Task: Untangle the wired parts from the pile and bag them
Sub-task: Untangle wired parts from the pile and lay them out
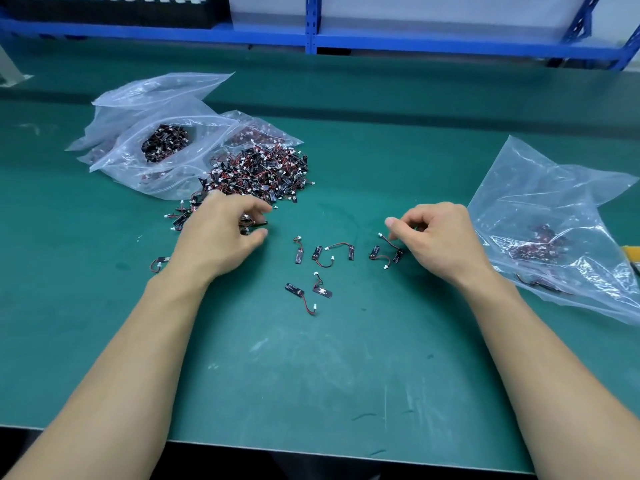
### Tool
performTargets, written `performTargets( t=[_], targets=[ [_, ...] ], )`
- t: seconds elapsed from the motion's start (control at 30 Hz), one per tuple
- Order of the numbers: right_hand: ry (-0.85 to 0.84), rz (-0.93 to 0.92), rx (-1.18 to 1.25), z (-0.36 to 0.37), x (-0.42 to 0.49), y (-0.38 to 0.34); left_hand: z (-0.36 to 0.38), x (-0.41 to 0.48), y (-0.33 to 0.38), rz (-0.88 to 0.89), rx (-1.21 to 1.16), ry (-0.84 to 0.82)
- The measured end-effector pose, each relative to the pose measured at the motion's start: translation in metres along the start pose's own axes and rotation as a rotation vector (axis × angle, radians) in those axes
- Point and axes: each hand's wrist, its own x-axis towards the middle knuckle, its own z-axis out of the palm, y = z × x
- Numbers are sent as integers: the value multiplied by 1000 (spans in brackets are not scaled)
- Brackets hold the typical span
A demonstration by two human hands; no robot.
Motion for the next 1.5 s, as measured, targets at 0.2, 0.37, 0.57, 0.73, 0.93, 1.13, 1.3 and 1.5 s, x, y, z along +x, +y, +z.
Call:
performTargets(
  t=[0.2,0.37,0.57,0.73,0.93,1.13,1.3,1.5],
  targets=[
    [-5,-3,-8,0,0,0,10,8,-7,-48,246,-8],
    [-2,-8,-15,0,0,-1,12,10,-6,-31,209,50],
    [0,-15,-10,1,-1,-3,12,12,-6,76,-7,255],
    [6,-22,11,2,0,-4,10,6,15,93,-396,344],
    [17,-25,32,2,-1,-6,21,-16,75,175,-732,-17],
    [26,-12,27,0,0,-6,32,-23,86,168,-750,-261],
    [20,-16,12,0,1,-7,32,-22,86,150,-779,-274],
    [21,-15,26,0,1,-7,31,-21,85,119,-866,-298]
  ],
)
